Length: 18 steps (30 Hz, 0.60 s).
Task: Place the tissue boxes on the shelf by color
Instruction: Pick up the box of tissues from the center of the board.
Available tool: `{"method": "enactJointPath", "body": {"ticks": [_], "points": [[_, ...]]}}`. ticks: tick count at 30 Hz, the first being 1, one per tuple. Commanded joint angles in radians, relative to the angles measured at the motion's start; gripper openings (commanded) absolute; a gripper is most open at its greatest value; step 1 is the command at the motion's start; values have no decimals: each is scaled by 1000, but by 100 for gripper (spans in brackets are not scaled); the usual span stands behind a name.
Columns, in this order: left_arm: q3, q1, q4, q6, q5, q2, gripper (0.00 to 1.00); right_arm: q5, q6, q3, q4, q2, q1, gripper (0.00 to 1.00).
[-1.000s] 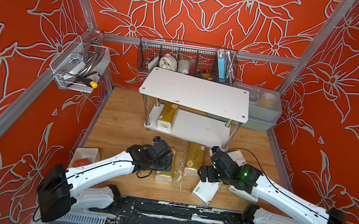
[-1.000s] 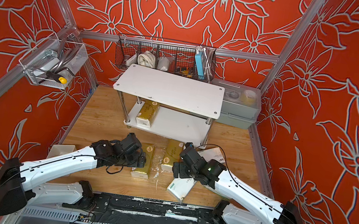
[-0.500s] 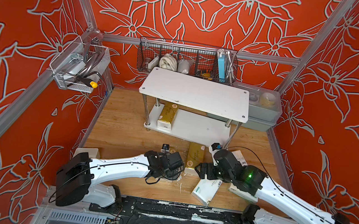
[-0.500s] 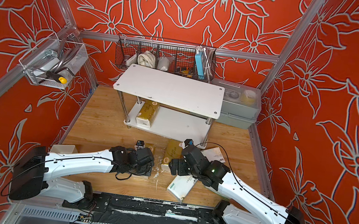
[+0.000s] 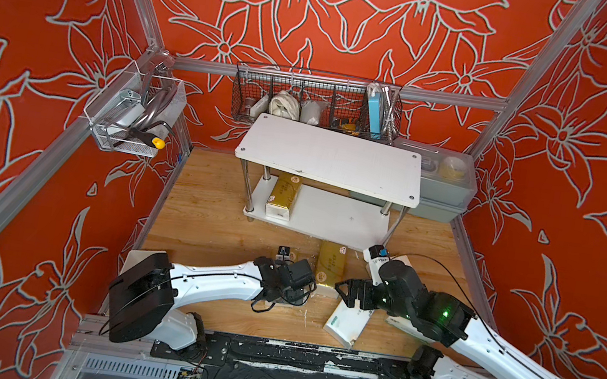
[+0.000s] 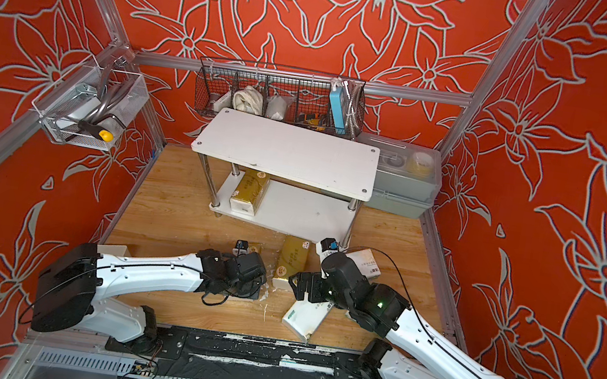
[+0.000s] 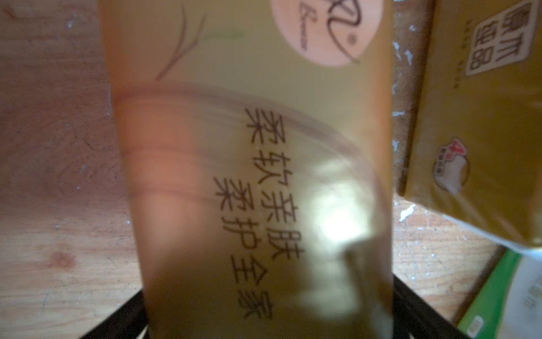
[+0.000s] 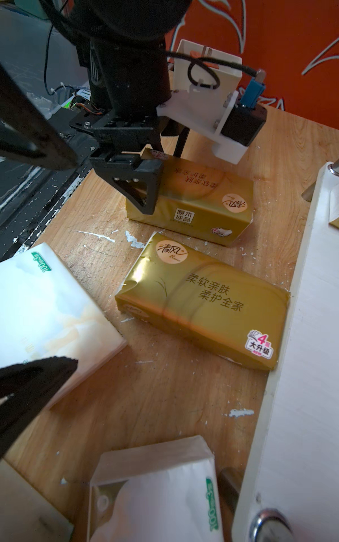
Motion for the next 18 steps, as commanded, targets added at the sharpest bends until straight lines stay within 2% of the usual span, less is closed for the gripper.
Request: {"method": "enactJointPath", "body": {"ticks": [1, 10, 18], "points": [[-20, -7, 5, -8, -17, 16, 92, -20, 19, -22, -25, -24, 4, 99], [-13, -8, -18, 25, -44, 10, 78, -34, 14, -34, -34, -59, 4, 99], [3, -9, -110, 81, -94, -114, 77, -82, 15, -83, 43, -132, 4, 99]]}}
